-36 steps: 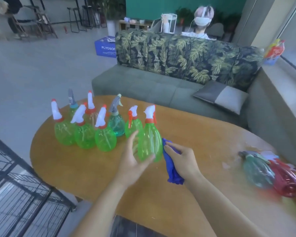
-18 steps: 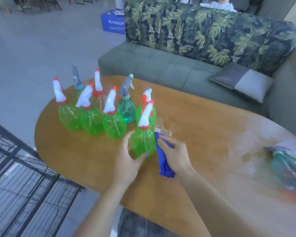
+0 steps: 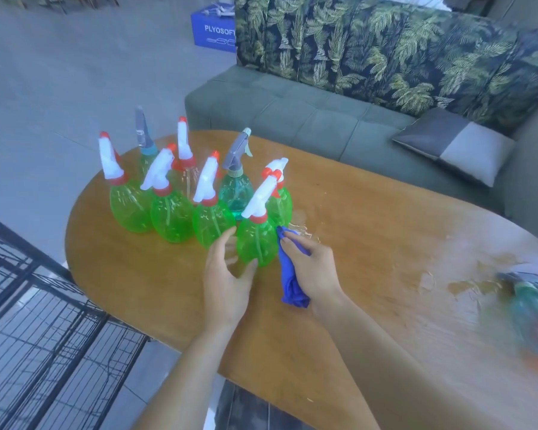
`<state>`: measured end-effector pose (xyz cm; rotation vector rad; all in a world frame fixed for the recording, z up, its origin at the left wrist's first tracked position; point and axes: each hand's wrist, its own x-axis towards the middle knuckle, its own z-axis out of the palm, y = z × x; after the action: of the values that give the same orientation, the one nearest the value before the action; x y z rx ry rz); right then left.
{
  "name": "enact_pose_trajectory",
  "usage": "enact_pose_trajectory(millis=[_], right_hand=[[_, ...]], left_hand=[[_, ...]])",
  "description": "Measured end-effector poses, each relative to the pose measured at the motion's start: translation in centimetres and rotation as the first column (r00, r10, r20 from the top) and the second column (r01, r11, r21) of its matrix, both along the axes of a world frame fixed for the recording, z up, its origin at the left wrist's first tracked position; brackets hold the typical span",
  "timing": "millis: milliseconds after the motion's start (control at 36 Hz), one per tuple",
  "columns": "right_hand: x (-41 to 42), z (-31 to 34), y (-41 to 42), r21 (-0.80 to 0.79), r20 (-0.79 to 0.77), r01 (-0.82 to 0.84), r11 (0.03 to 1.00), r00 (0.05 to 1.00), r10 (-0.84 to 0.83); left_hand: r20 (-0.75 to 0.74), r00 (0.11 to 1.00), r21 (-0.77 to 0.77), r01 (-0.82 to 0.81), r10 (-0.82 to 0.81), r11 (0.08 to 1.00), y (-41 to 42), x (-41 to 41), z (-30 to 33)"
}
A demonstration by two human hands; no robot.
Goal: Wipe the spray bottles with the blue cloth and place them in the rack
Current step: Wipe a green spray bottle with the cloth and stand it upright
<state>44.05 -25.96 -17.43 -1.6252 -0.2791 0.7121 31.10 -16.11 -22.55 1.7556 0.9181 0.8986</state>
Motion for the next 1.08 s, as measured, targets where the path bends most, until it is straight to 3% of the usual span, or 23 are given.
enact_pose_trajectory(millis=[278, 583, 833, 1083], right_hand=[[0.1, 0.4, -0.6, 0.021, 0.009, -0.029, 0.999, 1.0, 0.029], [-0.6, 3.4, -5.4, 0.084, 0.035, 0.011, 0.996, 0.999, -0.014], [1.2, 5.7, -13.3, 0.142, 0.034, 0.123, 0.982, 0.991, -0.129], [4.8, 5.7, -26.2, 0.154, 0.038, 0.312, 0.937, 0.946, -0.321]], left_hand=[[0.001, 1.0, 0.011, -0.017, 0.017, 1.0, -0.2, -0.9, 0.4], [0.075, 0.995, 0.058, 0.069, -0.073, 0.996, -4.3, -0.2, 3.7], [0.108, 0.971, 0.082, 0.207, -0.215, 0.975, -10.4, 3.6, 6.3], [0.122, 0.897, 0.101, 0.415, -0.425, 0.904, -21.5, 10.8, 7.3]])
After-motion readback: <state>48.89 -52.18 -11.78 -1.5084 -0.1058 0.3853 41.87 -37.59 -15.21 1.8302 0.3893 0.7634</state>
